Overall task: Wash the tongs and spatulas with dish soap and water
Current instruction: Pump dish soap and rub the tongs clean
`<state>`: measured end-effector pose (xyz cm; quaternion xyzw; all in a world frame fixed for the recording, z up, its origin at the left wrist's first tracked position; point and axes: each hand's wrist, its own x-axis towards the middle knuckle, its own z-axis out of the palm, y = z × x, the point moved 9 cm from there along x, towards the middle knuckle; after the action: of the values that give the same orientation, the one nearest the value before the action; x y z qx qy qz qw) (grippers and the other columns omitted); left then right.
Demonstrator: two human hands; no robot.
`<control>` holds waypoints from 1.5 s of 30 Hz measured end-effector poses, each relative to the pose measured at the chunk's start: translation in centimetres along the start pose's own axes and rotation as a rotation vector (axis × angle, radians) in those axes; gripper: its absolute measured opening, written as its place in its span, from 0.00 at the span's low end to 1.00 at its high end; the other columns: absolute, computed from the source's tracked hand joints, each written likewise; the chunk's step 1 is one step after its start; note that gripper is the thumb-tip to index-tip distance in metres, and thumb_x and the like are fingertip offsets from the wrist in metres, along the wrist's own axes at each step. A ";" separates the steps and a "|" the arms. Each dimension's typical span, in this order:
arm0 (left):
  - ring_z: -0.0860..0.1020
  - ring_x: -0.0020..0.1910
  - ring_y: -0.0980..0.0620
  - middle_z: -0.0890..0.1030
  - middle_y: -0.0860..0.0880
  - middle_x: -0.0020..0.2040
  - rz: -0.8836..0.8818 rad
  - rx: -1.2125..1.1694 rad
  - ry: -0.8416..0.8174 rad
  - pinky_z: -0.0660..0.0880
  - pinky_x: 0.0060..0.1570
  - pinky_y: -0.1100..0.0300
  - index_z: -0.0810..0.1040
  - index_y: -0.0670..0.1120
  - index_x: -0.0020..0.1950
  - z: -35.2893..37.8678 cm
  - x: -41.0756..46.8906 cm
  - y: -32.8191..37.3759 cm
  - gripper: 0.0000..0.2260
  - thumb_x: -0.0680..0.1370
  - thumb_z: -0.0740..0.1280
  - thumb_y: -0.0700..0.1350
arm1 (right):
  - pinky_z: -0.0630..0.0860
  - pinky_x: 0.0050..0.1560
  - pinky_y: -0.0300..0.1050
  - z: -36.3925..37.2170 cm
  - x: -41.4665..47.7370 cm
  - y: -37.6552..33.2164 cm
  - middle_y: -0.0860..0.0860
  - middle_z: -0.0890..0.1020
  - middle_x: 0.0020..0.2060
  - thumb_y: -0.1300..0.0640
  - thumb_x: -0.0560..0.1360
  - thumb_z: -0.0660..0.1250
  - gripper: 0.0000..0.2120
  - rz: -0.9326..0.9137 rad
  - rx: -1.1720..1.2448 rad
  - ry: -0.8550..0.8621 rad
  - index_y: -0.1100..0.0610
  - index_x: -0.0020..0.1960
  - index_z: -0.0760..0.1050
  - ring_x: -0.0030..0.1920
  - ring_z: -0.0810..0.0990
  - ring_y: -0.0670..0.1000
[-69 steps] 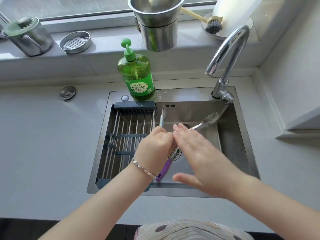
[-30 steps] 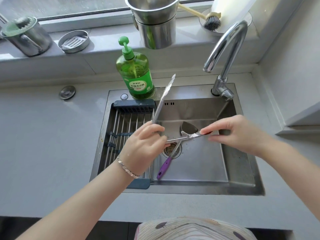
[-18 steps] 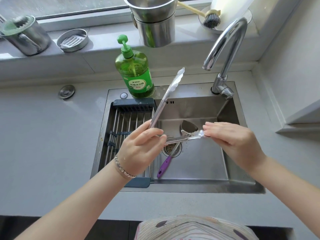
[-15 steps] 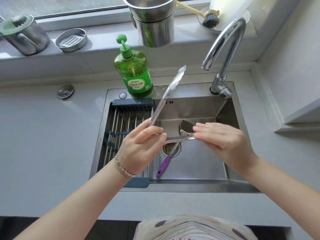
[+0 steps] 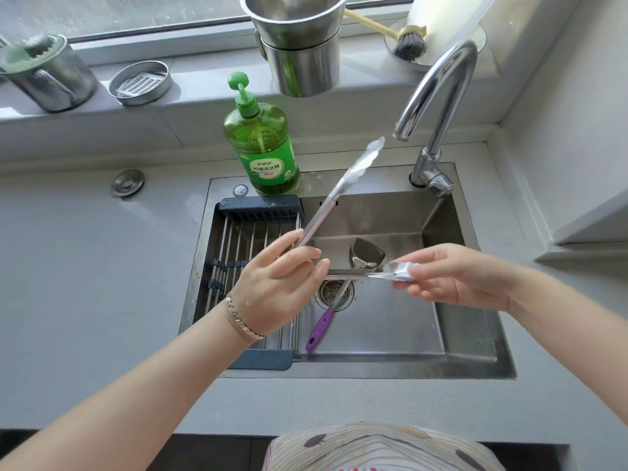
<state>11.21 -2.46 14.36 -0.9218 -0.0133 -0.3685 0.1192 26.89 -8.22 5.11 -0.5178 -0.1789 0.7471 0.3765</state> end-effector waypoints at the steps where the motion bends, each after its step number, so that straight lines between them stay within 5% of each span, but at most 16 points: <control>1: 0.75 0.49 0.51 0.83 0.46 0.32 0.013 0.000 0.003 0.73 0.60 0.47 0.76 0.38 0.48 0.0 0.1 0.1 0.05 0.73 0.66 0.32 | 0.77 0.28 0.31 0.3 0.0 0.2 0.56 0.82 0.37 0.61 0.65 0.72 0.11 0.048 -0.082 0.020 0.63 0.47 0.80 0.28 0.79 0.44; 3: 0.75 0.49 0.51 0.83 0.46 0.33 0.038 -0.009 0.010 0.73 0.60 0.47 0.76 0.39 0.48 0.1 0.3 0.3 0.06 0.72 0.68 0.32 | 0.73 0.24 0.29 0.8 0.2 0.6 0.52 0.80 0.31 0.60 0.70 0.69 0.04 0.136 -0.219 0.042 0.60 0.39 0.77 0.23 0.74 0.41; 10: 0.76 0.49 0.51 0.83 0.46 0.34 0.061 -0.067 -0.006 0.74 0.59 0.48 0.76 0.39 0.49 0.5 -0.1 0.5 0.06 0.73 0.68 0.33 | 0.73 0.27 0.34 2.9 1.2 0.1 0.49 0.77 0.24 0.44 0.73 0.66 0.17 0.176 -0.692 0.068 0.57 0.34 0.74 0.24 0.73 0.45; 17: 0.76 0.48 0.50 0.83 0.45 0.34 -0.020 -0.081 0.011 0.75 0.57 0.47 0.77 0.39 0.49 0.0 -0.7 -0.5 0.06 0.74 0.68 0.33 | 0.65 0.22 0.34 4.2 1.6 -1.5 0.47 0.70 0.15 0.50 0.75 0.65 0.20 -0.127 -0.749 0.156 0.59 0.29 0.72 0.16 0.67 0.45; 22: 0.76 0.47 0.50 0.83 0.45 0.34 -0.030 -0.094 0.009 0.75 0.59 0.48 0.77 0.38 0.48 0.2 -0.5 -0.4 0.07 0.71 0.70 0.32 | 0.63 0.21 0.33 4.4 1.5 -1.2 0.47 0.69 0.15 0.49 0.77 0.62 0.20 -0.178 -0.778 0.165 0.57 0.28 0.71 0.15 0.64 0.45; 25: 0.76 0.46 0.49 0.83 0.45 0.33 -0.016 -0.106 -0.009 0.76 0.57 0.48 0.77 0.38 0.48 0.4 -0.3 -0.5 0.07 0.71 0.70 0.32 | 0.66 0.24 0.33 4.8 1.4 -0.7 0.46 0.70 0.18 0.51 0.78 0.60 0.18 -0.108 -0.729 0.073 0.56 0.32 0.74 0.19 0.67 0.44; 30: 0.76 0.46 0.49 0.83 0.45 0.33 -0.007 -0.064 0.014 0.74 0.59 0.49 0.77 0.39 0.48 -0.1 -0.4 -1.2 0.07 0.72 0.70 0.32 | 0.71 0.30 0.31 4.5 0.3 -0.4 0.49 0.73 0.28 0.61 0.79 0.59 0.10 0.055 -0.383 -0.140 0.64 0.53 0.77 0.27 0.70 0.43; 35: 0.77 0.45 0.49 0.83 0.45 0.33 0.007 -0.108 0.030 0.76 0.56 0.48 0.78 0.38 0.46 0.2 0.3 -0.5 0.05 0.72 0.70 0.32 | 0.65 0.22 0.30 3.2 0.8 -0.3 0.48 0.72 0.22 0.53 0.76 0.65 0.11 0.045 -0.542 0.071 0.59 0.39 0.78 0.20 0.66 0.43; 40: 0.77 0.46 0.49 0.83 0.46 0.33 0.007 -0.053 -0.030 0.76 0.56 0.49 0.77 0.40 0.48 0.8 -0.6 -0.8 0.06 0.73 0.69 0.33 | 0.74 0.30 0.30 3.2 0.1 0.1 0.51 0.77 0.29 0.65 0.76 0.62 0.07 0.107 -0.196 -0.057 0.61 0.49 0.79 0.26 0.71 0.43; 43: 0.76 0.57 0.50 0.85 0.46 0.42 0.025 -0.037 -0.083 0.72 0.62 0.49 0.76 0.41 0.52 1.6 -1.0 -0.5 0.09 0.73 0.69 0.34 | 0.73 0.27 0.29 2.8 0.4 0.5 0.50 0.78 0.28 0.62 0.76 0.63 0.06 0.124 -0.256 -0.004 0.62 0.48 0.78 0.24 0.72 0.42; 45: 0.65 0.71 0.52 0.77 0.49 0.62 0.053 -0.090 -0.086 0.64 0.68 0.49 0.72 0.45 0.62 1.9 -1.1 -0.3 0.16 0.75 0.68 0.39 | 0.69 0.23 0.29 1.8 0.8 0.3 0.48 0.76 0.25 0.58 0.76 0.65 0.08 0.095 -0.387 0.110 0.62 0.46 0.79 0.21 0.68 0.41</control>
<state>11.69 -1.66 12.33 -0.9413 0.0227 -0.3254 0.0867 24.98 -7.58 5.16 -0.6282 -0.2738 0.6863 0.2436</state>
